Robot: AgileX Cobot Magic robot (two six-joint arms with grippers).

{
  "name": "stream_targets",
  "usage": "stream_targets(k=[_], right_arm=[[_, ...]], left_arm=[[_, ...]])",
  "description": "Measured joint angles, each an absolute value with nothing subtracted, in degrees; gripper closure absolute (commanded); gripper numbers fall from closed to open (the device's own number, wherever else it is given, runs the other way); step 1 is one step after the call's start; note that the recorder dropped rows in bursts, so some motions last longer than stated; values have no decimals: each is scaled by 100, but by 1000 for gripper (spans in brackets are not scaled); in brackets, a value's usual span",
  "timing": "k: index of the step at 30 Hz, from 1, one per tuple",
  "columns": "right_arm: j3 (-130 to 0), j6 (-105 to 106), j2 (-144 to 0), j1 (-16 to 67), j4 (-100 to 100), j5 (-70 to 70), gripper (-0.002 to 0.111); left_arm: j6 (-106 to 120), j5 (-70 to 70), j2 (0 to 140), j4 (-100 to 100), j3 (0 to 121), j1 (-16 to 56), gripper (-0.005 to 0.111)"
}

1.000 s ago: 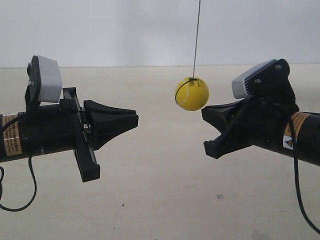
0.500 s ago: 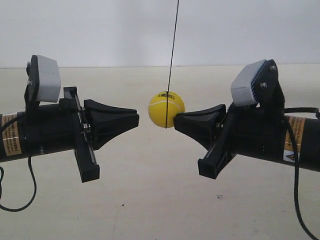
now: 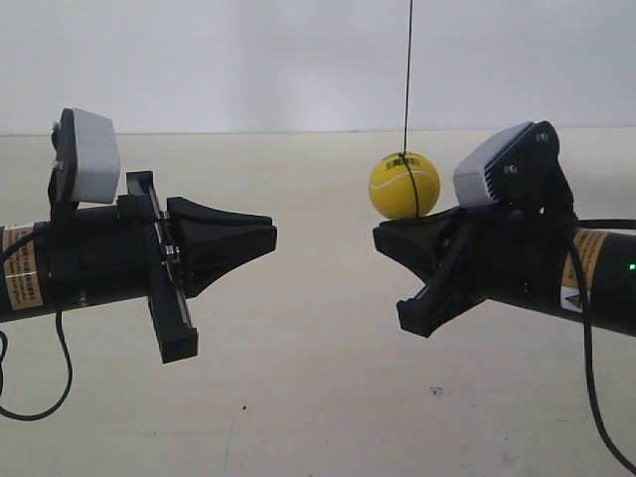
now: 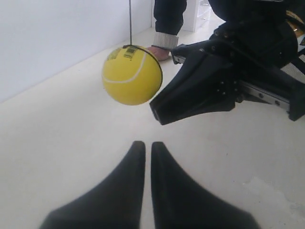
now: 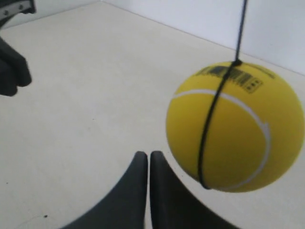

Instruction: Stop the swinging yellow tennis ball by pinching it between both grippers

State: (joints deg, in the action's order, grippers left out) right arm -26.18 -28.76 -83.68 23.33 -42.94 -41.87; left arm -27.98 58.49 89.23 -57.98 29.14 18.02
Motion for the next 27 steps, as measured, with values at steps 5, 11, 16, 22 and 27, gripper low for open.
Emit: stream_targets(k=[5, 11, 16, 22, 27], right_arm=[[-2618, -2748, -8190, 2333, -4111, -3976, 108], [-2618, -2728, -7876, 2333, -4089, -3628, 108], [-2618, -2767, -7520, 2333, -4089, -3300, 108], [-2563, -2971, -7653, 2333, -4115, -3698, 108], [-2498, -3064, -7951, 2368, -4289, -4290, 108]], left_arm=[[-2774, 5858, 8923, -5798, 2914, 1802, 102], [-2774, 5858, 8923, -5798, 2914, 1802, 102], [-2774, 5858, 8923, -5798, 2914, 1802, 102], [-2763, 5951, 9017, -5798, 2914, 1802, 102], [-2380, 6532, 9471, -5798, 2914, 1837, 102]])
